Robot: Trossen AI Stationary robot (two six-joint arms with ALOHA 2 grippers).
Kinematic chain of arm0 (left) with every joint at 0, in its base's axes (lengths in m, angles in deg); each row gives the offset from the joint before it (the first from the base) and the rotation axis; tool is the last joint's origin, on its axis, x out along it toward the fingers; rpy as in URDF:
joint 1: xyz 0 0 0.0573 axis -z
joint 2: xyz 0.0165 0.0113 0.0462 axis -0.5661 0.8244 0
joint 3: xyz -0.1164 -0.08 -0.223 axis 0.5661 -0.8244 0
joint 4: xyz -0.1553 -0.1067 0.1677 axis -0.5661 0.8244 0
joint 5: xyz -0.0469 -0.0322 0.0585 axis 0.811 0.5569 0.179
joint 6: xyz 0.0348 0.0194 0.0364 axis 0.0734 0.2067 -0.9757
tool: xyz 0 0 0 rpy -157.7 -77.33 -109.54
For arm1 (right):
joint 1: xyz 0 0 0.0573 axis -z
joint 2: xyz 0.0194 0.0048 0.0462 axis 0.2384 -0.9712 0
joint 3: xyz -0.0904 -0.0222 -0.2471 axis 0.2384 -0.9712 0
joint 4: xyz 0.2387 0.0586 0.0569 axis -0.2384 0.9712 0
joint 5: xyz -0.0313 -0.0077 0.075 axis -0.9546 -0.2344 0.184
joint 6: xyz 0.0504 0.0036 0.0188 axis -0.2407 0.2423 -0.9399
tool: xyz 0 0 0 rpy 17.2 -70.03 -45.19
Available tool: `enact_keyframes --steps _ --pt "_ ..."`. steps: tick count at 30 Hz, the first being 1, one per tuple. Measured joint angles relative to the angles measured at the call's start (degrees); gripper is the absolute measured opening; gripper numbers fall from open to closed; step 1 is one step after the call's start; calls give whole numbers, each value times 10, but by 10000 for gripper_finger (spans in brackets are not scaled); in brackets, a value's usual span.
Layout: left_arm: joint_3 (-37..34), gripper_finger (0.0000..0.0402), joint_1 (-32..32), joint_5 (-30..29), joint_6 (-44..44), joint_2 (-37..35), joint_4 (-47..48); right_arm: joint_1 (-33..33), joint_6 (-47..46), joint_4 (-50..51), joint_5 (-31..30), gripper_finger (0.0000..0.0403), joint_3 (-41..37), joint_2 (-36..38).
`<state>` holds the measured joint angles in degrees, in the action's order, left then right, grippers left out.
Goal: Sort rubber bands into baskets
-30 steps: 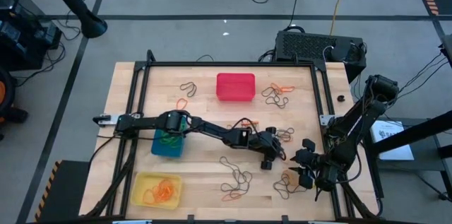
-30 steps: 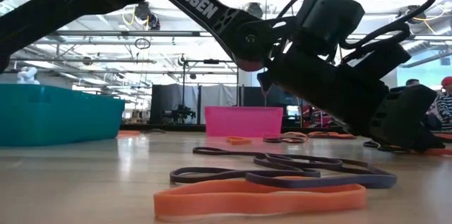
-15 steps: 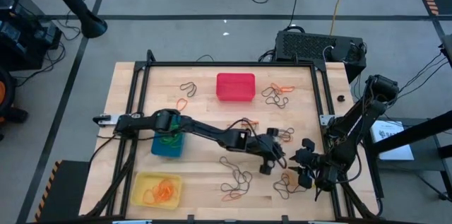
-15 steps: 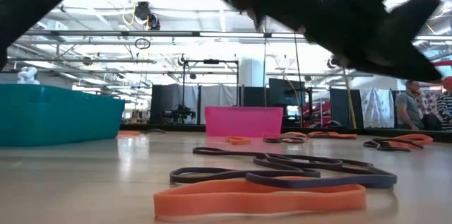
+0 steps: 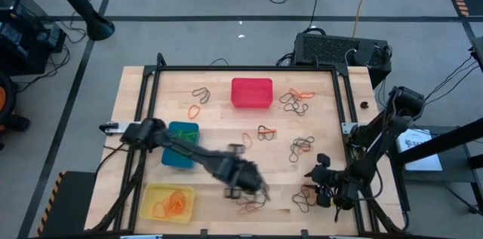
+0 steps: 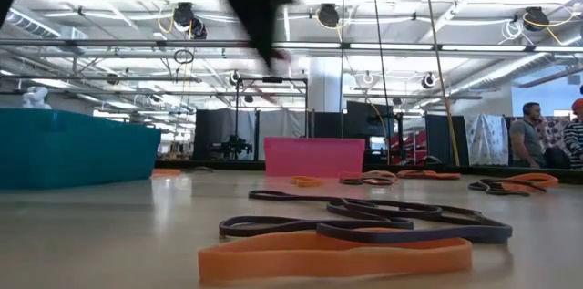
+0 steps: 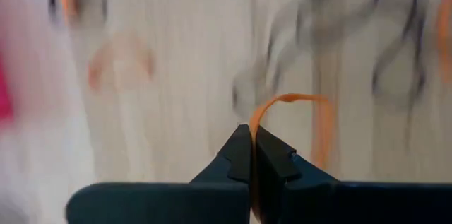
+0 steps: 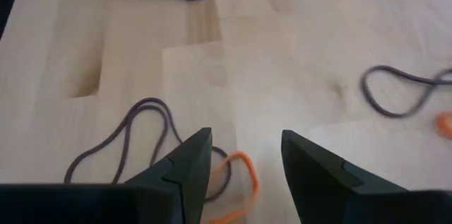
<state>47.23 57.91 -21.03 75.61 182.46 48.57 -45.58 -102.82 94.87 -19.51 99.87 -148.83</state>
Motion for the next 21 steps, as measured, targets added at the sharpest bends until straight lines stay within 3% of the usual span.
enact_keyframes --steps 5,10,21 --pt "0 2 74 4 171 -14 165 10 60 -35 0 165 0 -11" --pt "-10 2 156 68 218 -19 160 33 133 -87 -24 165 0 -10" --pt "-73 2 272 62 405 -25 171 86 280 -222 -23 165 0 -9"
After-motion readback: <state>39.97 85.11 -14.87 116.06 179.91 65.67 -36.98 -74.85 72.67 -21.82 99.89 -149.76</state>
